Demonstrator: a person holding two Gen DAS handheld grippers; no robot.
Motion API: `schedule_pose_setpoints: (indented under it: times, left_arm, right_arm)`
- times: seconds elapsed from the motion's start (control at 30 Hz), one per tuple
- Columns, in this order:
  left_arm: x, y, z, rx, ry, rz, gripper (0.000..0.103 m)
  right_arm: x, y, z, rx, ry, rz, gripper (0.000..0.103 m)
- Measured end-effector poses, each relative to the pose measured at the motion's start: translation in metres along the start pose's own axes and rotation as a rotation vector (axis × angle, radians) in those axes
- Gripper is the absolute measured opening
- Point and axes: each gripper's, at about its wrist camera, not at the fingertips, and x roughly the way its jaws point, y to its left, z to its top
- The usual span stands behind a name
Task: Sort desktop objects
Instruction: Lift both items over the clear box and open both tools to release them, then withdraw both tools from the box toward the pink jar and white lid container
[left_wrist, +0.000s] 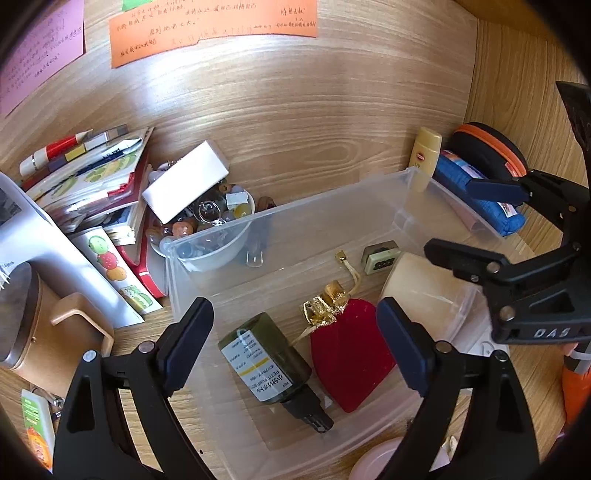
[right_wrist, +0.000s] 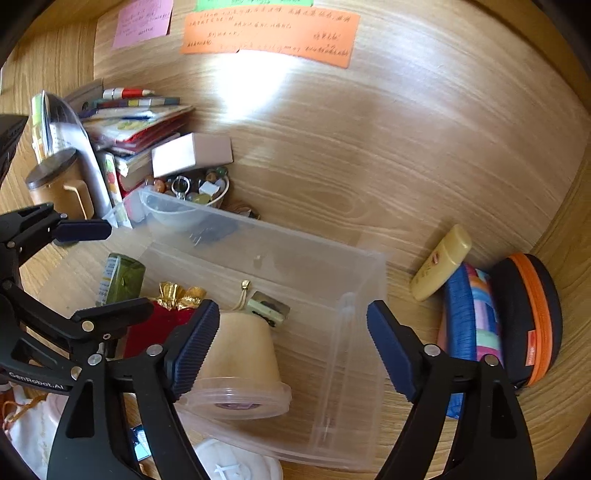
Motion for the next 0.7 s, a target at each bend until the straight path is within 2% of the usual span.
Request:
schedule_pose_setpoints:
  times: [0.17, 0.37, 0.5, 0.7]
  left_arm:
    - [-0.017, 0.009, 0.003, -0.034, -0.034, 0.020, 0.096]
    - [-0.041, 0.025, 0.006, -0.105, -0.049, 0.053, 0.097]
    - [-0.062, 0.031, 0.000, -0.118, -0.071, 0.077, 0.097]
    - [-0.090, 0.035, -0.015, -0.124, -0.102, 0.105, 0.099]
  right_arm:
    - [-0.013, -0.004, 0.003, 0.035, -0.020, 0.041, 0.086]
    - [-0.043, 0.000, 0.005, 0.022, -0.081, 0.002, 0.087]
    - [-0.064, -0.001, 0.003, 0.027, -0.120, -0.002, 0.091]
    - [-0.082, -0.005, -0.012, 0.042, -0.124, -0.017, 0.092]
